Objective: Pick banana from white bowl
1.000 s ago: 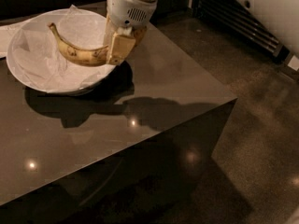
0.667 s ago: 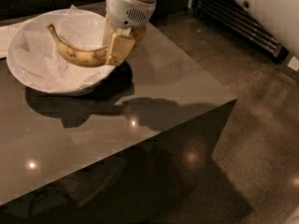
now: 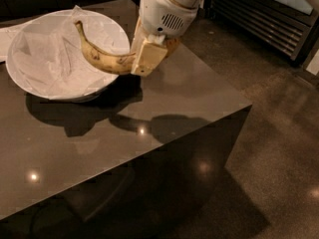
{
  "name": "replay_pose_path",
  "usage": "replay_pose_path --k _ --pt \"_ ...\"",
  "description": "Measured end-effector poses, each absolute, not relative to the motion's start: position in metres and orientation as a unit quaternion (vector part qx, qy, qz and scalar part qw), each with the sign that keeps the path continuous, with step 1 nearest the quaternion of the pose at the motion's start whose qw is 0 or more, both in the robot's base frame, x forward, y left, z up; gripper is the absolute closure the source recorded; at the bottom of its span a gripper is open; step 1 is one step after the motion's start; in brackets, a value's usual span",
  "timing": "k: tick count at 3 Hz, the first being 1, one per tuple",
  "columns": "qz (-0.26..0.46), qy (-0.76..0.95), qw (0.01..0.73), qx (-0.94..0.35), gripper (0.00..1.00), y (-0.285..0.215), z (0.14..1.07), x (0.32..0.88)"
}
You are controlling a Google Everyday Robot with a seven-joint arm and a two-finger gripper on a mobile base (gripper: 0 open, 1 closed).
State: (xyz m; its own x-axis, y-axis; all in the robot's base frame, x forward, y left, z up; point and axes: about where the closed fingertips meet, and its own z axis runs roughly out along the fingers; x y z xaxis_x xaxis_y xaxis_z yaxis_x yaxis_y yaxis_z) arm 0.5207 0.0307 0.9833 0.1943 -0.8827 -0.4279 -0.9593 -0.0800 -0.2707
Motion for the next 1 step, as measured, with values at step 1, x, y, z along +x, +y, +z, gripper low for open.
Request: replay_pose_path --k 1 --pt "0.076 0.633 0.251 -0.728 1.00 0.0271 0.9827 0.5176"
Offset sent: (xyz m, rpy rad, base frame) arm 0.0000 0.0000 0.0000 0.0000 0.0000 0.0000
